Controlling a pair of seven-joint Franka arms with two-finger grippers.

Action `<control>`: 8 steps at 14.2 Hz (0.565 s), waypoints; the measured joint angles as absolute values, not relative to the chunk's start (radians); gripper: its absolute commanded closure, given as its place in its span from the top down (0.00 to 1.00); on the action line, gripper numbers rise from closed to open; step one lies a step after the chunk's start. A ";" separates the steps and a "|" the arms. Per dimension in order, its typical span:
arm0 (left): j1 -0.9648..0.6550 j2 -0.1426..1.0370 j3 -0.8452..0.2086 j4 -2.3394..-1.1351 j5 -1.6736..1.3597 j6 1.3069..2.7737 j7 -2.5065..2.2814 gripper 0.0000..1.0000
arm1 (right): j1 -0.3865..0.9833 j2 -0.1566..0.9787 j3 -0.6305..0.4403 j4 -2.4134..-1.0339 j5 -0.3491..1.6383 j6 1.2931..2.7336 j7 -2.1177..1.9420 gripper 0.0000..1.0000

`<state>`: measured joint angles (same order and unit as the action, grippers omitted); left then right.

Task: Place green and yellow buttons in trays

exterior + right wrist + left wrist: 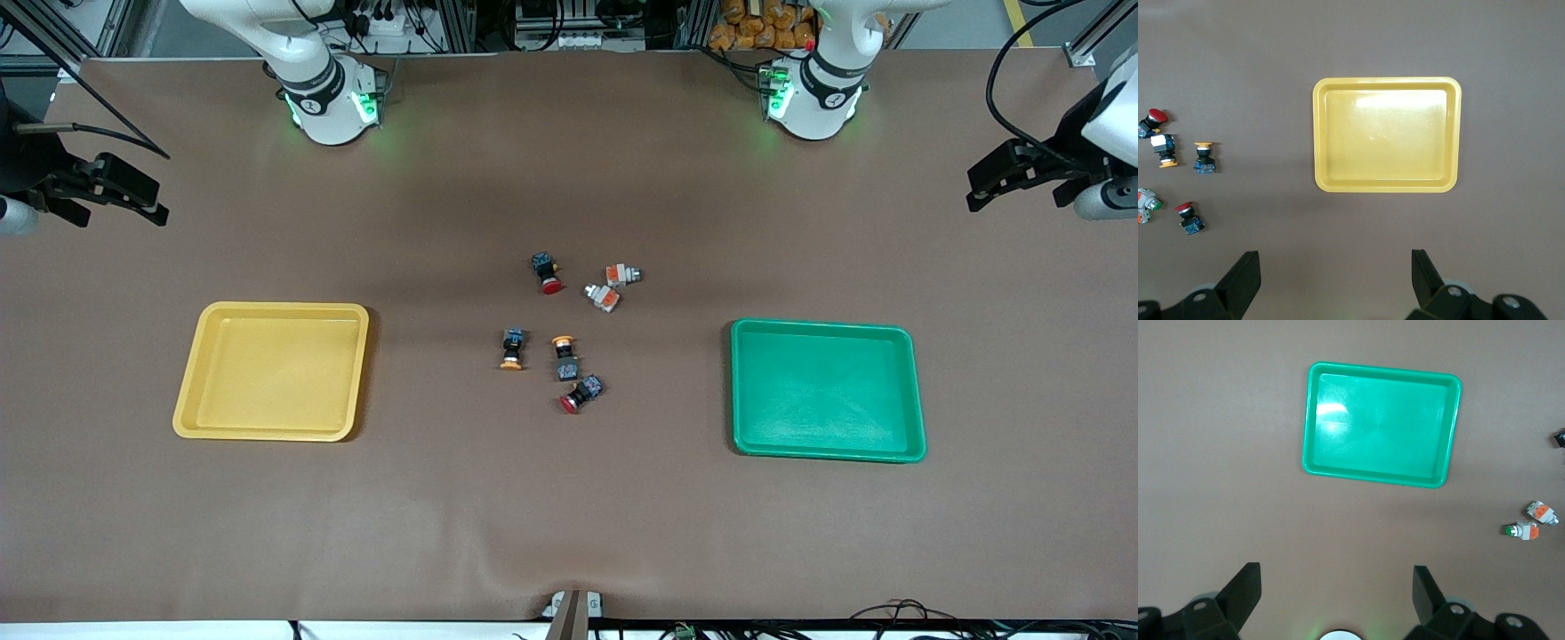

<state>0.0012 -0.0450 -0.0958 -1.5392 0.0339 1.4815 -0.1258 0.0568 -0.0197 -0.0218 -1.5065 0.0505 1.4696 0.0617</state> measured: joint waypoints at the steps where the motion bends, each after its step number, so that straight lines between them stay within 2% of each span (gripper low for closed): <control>1: 0.002 -0.045 -0.095 -1.538 0.034 1.482 -0.126 1.00 | 0.057 -0.020 -0.022 -1.506 0.051 1.469 0.062 1.00; 8: 0.001 -0.037 -0.096 -1.531 0.034 1.463 -0.126 1.00 | 0.057 -0.019 -0.022 -1.506 0.051 1.467 0.062 1.00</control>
<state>0.0011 -0.0372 -0.0960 -1.5314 0.0339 1.4627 -0.1259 0.0568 -0.0187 -0.0217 -1.5063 0.0505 1.4674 0.0617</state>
